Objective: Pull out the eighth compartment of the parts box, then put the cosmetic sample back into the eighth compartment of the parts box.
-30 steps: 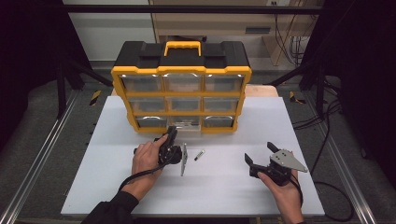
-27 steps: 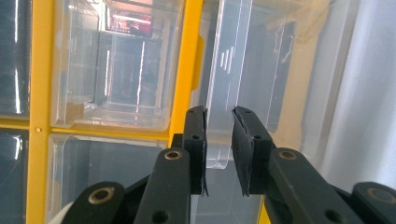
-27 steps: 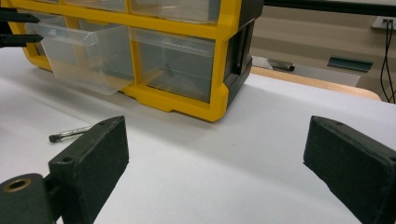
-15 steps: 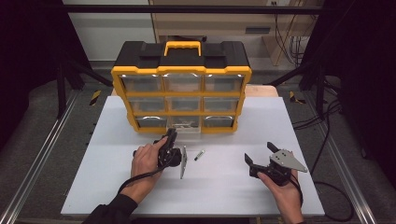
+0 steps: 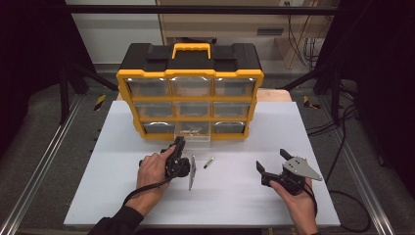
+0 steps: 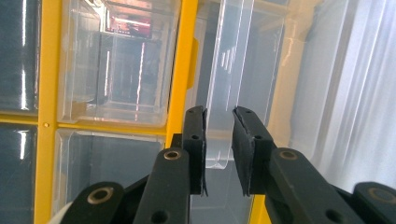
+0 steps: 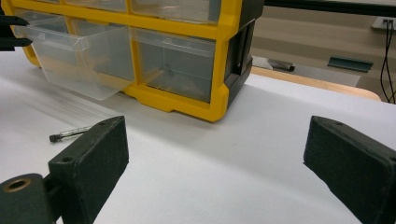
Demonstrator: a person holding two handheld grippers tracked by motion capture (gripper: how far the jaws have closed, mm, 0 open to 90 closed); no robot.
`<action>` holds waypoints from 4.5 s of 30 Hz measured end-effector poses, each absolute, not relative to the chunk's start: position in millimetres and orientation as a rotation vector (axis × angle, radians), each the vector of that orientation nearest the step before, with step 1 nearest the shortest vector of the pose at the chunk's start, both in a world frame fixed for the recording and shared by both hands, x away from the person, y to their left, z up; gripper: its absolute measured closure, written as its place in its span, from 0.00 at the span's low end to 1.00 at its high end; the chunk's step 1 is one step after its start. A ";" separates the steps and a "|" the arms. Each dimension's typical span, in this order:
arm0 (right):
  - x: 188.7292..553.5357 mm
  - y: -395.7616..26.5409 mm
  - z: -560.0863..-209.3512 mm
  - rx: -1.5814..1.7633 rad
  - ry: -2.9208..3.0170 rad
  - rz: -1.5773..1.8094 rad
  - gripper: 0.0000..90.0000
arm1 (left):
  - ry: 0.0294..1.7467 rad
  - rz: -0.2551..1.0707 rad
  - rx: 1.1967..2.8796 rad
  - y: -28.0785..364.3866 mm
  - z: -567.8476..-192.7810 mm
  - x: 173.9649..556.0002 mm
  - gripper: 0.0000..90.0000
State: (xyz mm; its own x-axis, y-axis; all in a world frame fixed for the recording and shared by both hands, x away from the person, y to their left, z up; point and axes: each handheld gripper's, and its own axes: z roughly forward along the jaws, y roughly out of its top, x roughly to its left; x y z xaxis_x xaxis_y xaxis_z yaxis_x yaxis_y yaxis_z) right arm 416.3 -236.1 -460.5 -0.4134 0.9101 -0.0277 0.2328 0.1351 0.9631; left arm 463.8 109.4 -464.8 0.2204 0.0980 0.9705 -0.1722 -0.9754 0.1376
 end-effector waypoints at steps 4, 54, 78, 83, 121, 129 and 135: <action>416.4 -235.9 -460.5 1.105 1.755 1.312 0.08 | -0.067 1.835 2.276 109.6 -464.9 462.3 0.83; 416.4 -233.8 -460.0 1.100 1.763 1.313 0.07 | -0.057 1.816 2.280 110.2 -464.6 442.1 0.83; 417.1 -233.1 -460.4 1.098 1.769 1.311 0.07 | -0.027 1.794 2.284 109.2 -463.6 437.4 0.82; 416.9 -233.0 -460.2 1.099 1.770 1.311 0.07 | -0.020 1.787 2.283 109.4 -463.5 437.5 0.81; 416.1 -232.6 -459.9 1.084 1.773 1.296 0.07 | 0.721 0.868 1.920 161.6 -426.4 437.0 0.09; 415.5 -232.5 -459.1 1.085 1.768 1.299 0.07 | 0.697 0.824 1.938 156.2 -423.1 424.4 0.09; 415.4 -233.9 -459.0 1.084 1.766 1.297 0.07 | 0.679 0.786 1.944 150.3 -422.3 415.1 0.09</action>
State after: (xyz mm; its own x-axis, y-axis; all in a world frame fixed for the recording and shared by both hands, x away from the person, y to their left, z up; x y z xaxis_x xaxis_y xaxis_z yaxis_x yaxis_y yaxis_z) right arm 415.4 -233.9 -459.0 -0.4193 0.9066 -0.0483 0.2252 0.1554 0.9618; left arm 415.1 150.3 -422.3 0.6463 0.7202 0.2521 0.1451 -0.4403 0.8860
